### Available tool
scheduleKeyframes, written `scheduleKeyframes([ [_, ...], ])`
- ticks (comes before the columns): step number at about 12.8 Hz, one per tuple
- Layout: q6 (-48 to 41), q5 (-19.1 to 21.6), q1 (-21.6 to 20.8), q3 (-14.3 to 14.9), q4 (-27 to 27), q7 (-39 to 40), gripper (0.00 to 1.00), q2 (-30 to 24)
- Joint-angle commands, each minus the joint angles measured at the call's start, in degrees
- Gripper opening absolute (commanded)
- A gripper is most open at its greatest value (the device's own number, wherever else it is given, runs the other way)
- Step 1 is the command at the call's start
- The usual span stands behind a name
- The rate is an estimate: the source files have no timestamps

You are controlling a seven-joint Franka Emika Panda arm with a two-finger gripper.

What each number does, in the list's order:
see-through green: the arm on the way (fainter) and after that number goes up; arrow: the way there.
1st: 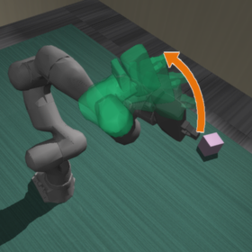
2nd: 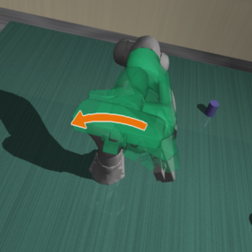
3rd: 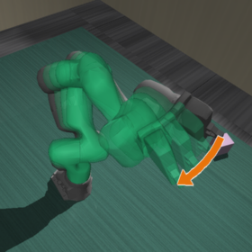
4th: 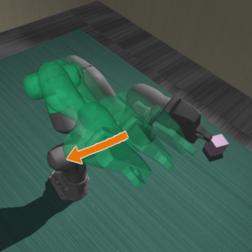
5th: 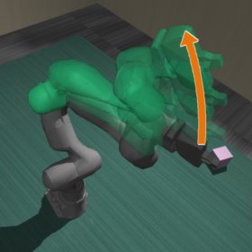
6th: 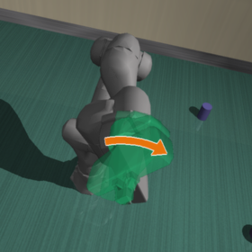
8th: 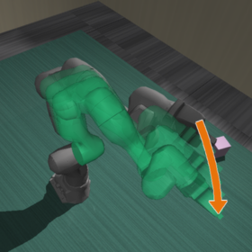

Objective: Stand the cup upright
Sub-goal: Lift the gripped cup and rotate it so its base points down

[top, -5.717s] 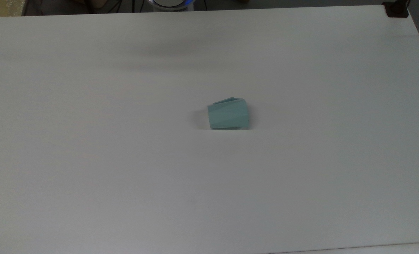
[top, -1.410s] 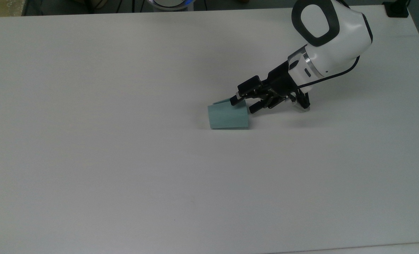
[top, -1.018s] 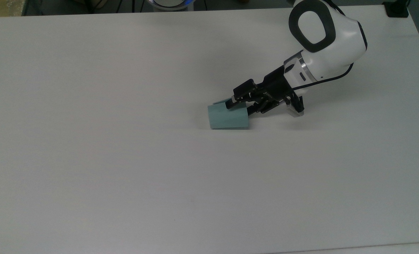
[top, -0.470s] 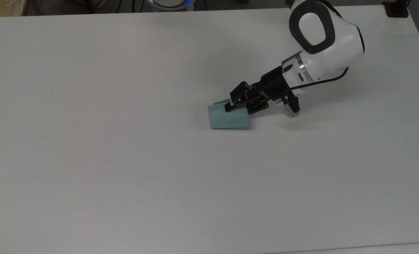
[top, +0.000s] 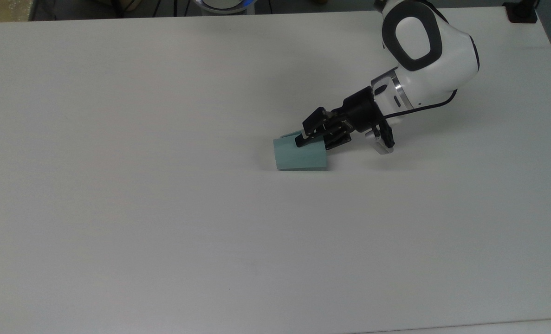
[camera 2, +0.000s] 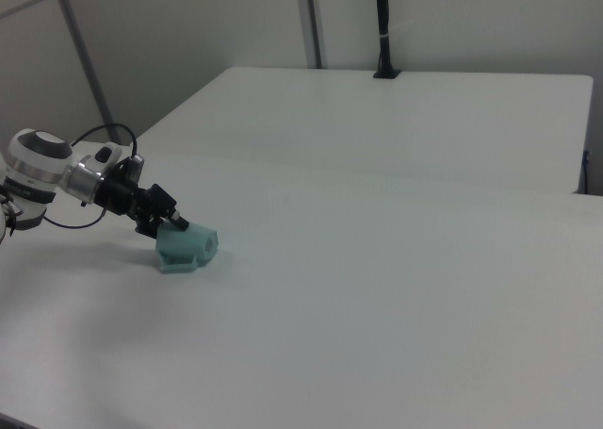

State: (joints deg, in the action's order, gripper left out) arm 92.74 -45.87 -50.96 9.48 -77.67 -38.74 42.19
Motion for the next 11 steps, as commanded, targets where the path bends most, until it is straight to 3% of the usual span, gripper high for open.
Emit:
scheduleKeyframes([
  [1, 4.46, 3.24, 0.86, -0.26, -3.10, -2.21, 0.00, 1.93],
  [2, 6.82, 4.55, 1.12, -0.34, -3.10, -2.30, 0.00, 1.41],
  [4, 7.54, 11.03, 3.40, -0.61, -3.11, 1.45, 0.00, -0.08],
  [6, 7.63, 21.63, 4.63, -0.78, -2.67, 4.28, 0.00, -3.75],
  [7, 7.63, 24.57, 5.51, -0.70, -2.75, 4.29, 0.00, -4.91],
  [11, 7.63, 28.72, 7.97, -0.70, -2.32, 3.41, 0.00, -8.16],
])
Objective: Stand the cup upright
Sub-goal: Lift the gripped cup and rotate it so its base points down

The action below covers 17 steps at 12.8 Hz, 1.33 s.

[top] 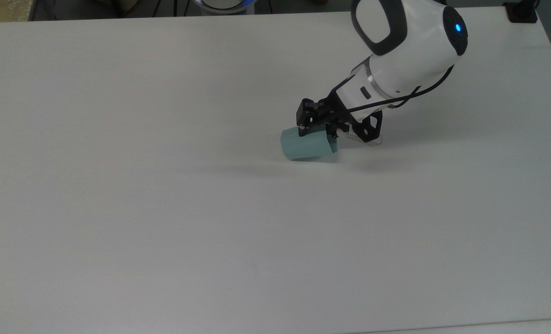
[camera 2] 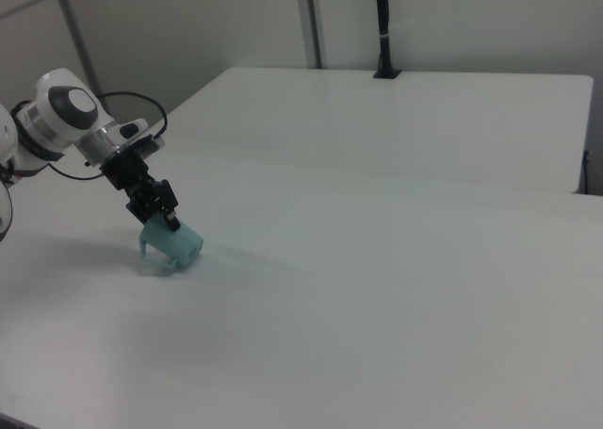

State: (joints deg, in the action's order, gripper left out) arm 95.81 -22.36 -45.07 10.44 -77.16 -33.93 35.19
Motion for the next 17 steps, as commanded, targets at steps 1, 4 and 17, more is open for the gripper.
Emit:
scheduleKeyframes([
  [1, 4.57, 7.04, 3.22, -1.56, -2.74, -1.40, 0.00, -2.22],
  [4, 4.57, 7.59, 4.64, -1.56, -2.04, -1.40, 0.00, -5.99],
  [17, 13.17, 18.84, 15.71, -1.74, -16.25, 3.69, 0.00, -24.62],
])
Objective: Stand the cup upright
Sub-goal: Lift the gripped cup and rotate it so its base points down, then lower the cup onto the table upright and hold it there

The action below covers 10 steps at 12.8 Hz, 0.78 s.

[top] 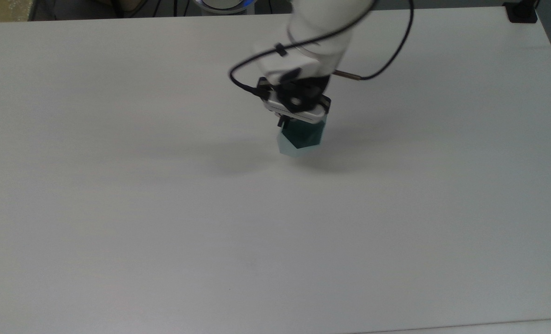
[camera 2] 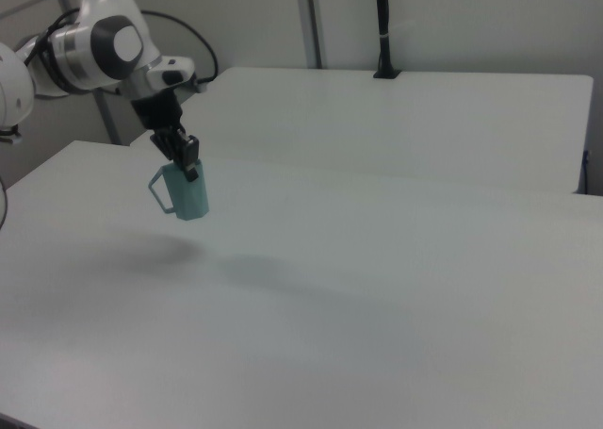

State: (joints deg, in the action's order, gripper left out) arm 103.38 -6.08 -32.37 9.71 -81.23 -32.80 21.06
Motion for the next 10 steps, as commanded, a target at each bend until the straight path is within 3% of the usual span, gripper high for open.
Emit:
scheduleKeyframes([
  [1, 5.61, 2.56, 4.06, -1.01, -13.50, 4.13, 0.00, -11.47],
  [3, 7.00, 2.65, 7.04, -1.01, -18.59, 8.26, 0.00, -13.93],
  [5, 14.09, 3.43, 11.34, -1.10, -24.73, 10.20, 0.00, -17.00],
  [8, 23.87, 9.05, 16.97, -1.10, -31.78, 12.85, 0.00, -19.82],
  [10, 28.35, 10.38, 18.74, -1.10, -36.96, 13.02, 0.00, -21.49],
])
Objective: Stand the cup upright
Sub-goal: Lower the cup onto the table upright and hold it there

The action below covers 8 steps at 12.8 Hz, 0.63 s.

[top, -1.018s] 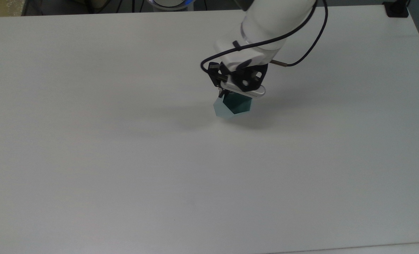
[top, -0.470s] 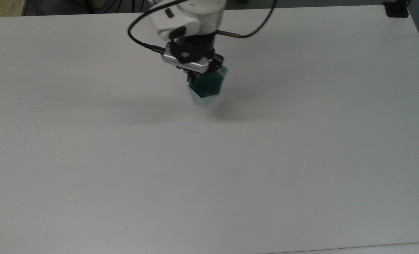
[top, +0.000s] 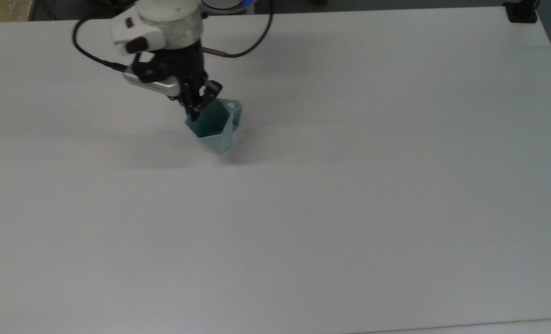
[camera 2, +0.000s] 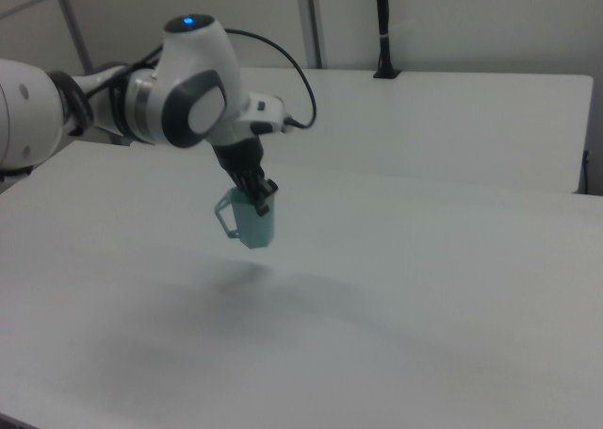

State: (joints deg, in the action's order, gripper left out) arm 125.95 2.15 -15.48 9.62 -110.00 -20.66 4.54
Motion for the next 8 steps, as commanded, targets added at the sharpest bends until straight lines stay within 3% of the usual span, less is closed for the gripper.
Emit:
scheduleKeyframes([
  [1, 6.58, 2.16, 1.86, -1.00, -9.95, 1.58, 0.00, -5.33],
  [4, 9.13, 1.37, 0.90, -0.92, -14.09, 2.29, 0.00, -5.33],
  [8, 10.10, 1.11, -1.65, -0.92, -14.19, 2.11, 0.00, -3.23],
])
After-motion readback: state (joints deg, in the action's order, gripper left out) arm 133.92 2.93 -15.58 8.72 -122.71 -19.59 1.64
